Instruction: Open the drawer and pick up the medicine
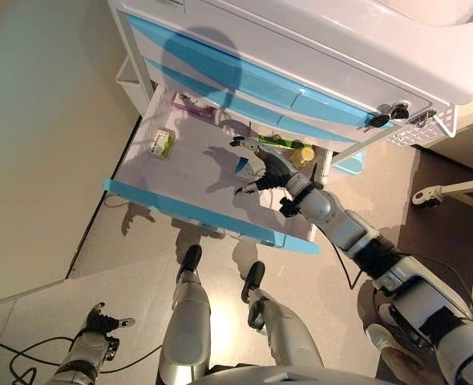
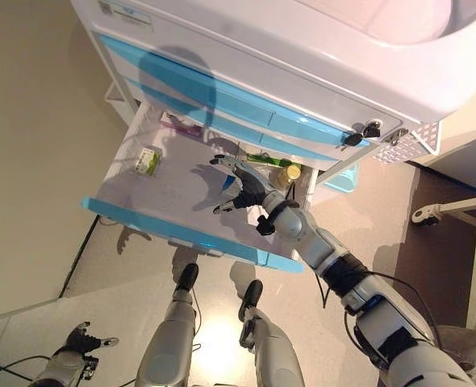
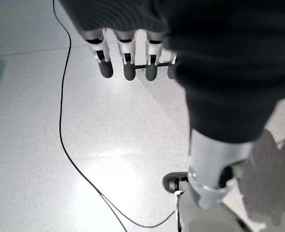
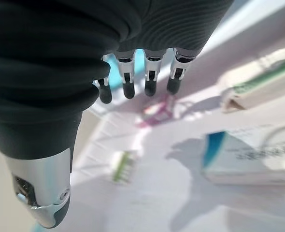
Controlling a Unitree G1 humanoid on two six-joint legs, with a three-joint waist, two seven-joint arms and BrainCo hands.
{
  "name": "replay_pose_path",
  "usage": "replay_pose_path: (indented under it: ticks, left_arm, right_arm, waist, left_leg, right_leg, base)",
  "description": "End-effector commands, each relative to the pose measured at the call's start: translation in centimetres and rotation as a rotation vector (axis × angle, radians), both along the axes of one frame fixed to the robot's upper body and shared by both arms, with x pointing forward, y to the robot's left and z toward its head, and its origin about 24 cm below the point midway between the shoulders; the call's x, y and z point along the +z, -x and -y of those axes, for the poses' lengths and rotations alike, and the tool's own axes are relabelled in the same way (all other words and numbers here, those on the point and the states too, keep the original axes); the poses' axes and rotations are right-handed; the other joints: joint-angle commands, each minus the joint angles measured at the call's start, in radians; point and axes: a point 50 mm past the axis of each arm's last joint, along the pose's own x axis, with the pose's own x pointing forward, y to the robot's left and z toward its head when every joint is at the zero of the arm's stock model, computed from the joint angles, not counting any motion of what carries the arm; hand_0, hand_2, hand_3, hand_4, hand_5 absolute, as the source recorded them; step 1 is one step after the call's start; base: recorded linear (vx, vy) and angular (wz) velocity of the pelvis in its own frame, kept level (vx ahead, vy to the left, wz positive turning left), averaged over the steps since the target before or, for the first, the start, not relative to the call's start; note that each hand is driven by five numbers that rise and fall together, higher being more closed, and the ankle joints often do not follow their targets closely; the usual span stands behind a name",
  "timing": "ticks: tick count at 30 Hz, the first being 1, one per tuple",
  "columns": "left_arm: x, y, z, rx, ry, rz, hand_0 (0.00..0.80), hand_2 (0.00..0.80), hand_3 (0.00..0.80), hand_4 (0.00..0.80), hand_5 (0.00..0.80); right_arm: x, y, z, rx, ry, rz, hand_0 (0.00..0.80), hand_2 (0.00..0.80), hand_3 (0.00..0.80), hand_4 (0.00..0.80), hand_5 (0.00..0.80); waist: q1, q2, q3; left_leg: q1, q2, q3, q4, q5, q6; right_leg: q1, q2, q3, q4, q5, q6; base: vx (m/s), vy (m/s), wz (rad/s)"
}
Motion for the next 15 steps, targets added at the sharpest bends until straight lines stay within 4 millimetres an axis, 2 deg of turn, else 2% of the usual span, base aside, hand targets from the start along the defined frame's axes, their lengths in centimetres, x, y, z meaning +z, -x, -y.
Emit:
replay_pose_path:
  ticks: [1,10,15]
  left_arm:
    - [-0.1,0.5,-0.3,0.015,-0.030,-0.018,0.000,0.000,0.000,0.000,0.000]
    - [-0.2,-0.6,0.8,-0.021,-0.026,0.000,0.000,0.000,0.000,0.000,0.000]
    - [-0.2,-1.1,1.2,-0.036,-0.023,0.005,0.000,0.000,0.000,0.000,0.000]
  right_arm:
    - [1.7,-0.5,-0.5,-0.027,-0.016,0.100,0.000,0.000,0.000,0.000,0.000]
    - [2.0,-3.8,0.6,-0.204,0.127,0.123,0.000,0.000,0.000,0.000,0.000]
    - [2.2,-4.8,1.3,-0.269,0.185,0.132,0.000,0.000,0.000,0.000,0.000]
  waist:
    - [0.013,0.007,-0.015]
    - [0.031,0.030,0.000]
    - [0.034,0.039,0.002]
  left_leg:
    - [-0.034,-0.077,-0.019,0.011,0.004,0.080]
    - [-0.048,-0.085,-0.029,0.017,0.005,0.079]
    - [-0.053,-0.089,-0.034,0.010,0.012,0.079]
  right_leg:
    - [-0.024,-0.035,-0.005,0.096,-0.040,0.058]
    - [-0.029,-0.036,-0.015,0.099,-0.045,0.058]
    - [-0.032,-0.038,-0.017,0.094,-0.040,0.058]
  base:
    - [0.018,-0.001,0.10]
    - [0.009,0.001,0.05]
    - [0.002,0.003,0.02]
